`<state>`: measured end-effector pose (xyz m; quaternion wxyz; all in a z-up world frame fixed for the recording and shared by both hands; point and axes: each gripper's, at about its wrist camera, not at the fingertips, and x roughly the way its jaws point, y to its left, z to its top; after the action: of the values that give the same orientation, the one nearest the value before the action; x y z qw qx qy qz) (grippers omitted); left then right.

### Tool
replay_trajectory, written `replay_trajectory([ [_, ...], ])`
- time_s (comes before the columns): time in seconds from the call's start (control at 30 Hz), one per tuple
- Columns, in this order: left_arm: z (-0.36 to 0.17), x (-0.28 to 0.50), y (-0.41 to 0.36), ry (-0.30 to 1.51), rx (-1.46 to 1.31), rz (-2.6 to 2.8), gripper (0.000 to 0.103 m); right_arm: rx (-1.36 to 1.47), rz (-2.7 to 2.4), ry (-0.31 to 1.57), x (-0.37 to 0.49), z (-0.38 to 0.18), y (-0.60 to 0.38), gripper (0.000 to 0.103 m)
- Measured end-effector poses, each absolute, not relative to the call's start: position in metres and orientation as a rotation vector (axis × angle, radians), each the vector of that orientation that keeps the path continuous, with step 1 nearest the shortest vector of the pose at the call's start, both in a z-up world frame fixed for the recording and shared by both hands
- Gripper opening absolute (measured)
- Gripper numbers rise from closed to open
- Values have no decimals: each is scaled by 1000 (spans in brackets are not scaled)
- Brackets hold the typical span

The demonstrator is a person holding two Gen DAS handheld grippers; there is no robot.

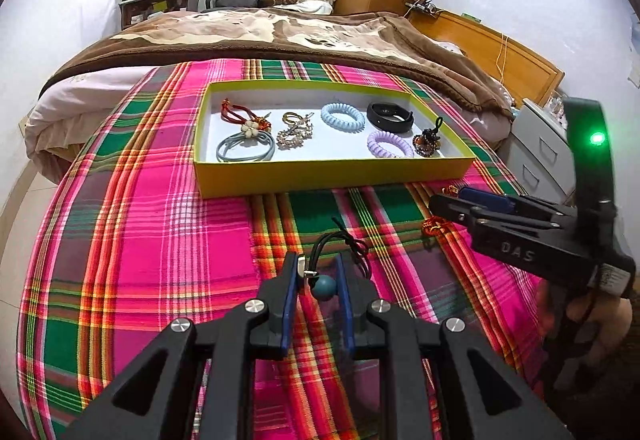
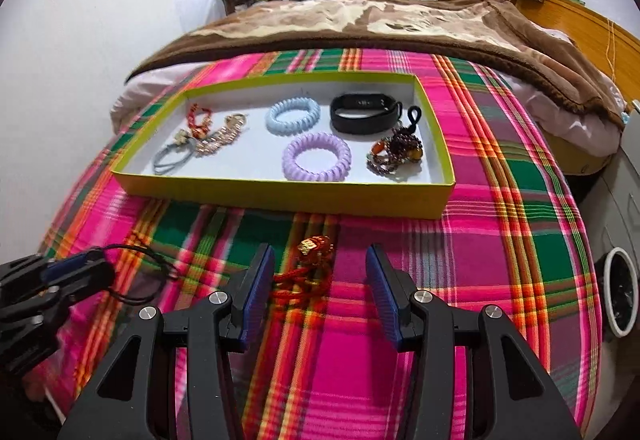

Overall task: Organize jewelry
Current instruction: 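Grasp the red-and-gold charm with the right tool while the left tool lifts the black cord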

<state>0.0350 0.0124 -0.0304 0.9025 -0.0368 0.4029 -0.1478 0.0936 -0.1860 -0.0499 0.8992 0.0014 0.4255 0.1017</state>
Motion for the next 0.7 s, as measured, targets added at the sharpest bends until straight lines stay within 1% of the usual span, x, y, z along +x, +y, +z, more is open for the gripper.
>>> replay_trajectory([
  [0.27, -32, 38, 20, 838, -91, -287, 19, -36, 201, 902, 102, -56, -178, 48],
  [0.33, -32, 38, 21, 836, -92, -289, 19, -39, 204, 901, 102, -56, -177, 30],
  [0.37, -32, 39, 21, 838, -91, -288, 19, -46, 199, 902, 102, -56, -176, 18],
  [0.53, -33, 39, 21, 840, -93, -290, 19, -45, 194, 905, 103, -56, -176, 15],
  [0.6, -32, 38, 21, 839, -94, -290, 19, -42, 192, 906, 102, -56, -177, 11],
  [0.7, -32, 38, 22, 838, -92, -288, 19, -37, 206, 907, 100, -57, -178, 10],
])
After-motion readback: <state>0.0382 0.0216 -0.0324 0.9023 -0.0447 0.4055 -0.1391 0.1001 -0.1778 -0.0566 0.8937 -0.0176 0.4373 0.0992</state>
